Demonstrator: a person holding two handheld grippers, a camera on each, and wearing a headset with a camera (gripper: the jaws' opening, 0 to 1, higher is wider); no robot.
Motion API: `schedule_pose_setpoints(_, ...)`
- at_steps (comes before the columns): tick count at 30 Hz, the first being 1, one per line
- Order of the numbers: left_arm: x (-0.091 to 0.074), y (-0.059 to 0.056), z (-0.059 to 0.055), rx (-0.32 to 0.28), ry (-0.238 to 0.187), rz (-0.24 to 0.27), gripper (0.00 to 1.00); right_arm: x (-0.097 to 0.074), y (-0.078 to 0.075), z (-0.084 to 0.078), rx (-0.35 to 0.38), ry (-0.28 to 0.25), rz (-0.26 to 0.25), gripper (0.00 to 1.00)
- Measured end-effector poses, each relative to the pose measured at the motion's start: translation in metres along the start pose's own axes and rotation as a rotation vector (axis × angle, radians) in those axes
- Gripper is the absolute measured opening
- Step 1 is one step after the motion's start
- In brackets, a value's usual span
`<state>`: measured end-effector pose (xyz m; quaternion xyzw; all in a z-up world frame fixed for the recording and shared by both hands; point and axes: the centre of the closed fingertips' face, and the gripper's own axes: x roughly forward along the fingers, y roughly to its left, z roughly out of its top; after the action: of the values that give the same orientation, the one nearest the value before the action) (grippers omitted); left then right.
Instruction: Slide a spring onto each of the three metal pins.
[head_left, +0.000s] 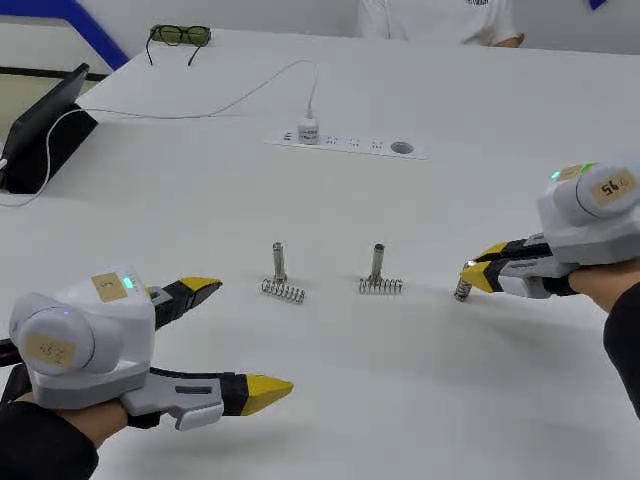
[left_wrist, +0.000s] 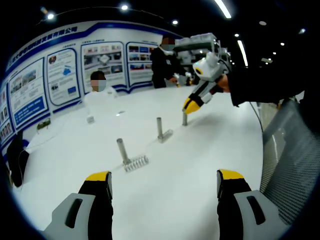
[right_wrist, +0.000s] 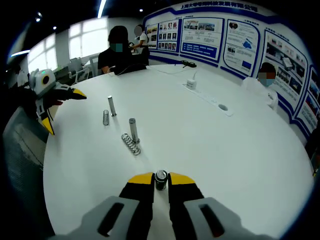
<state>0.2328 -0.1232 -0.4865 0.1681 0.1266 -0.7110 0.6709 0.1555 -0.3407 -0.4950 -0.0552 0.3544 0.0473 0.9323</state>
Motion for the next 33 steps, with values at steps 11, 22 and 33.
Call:
schedule_pose_setpoints(11,0.0,0.001,0.0,0.002,-0.003,0.0,0.88,-0.002,0.0,0.0,-0.015,-0.004,-0.006,0.18)
schedule_pose_setpoints(22,0.0,0.001,0.0,0.003,-0.007,-0.004,0.88,-0.005,0.002,0.008,-0.037,-0.028,-0.014,0.25)
schedule_pose_setpoints(33,0.0,0.0,0.001,0.004,-0.007,-0.003,0.88,-0.005,0.014,0.027,-0.076,-0.063,0.008,0.26)
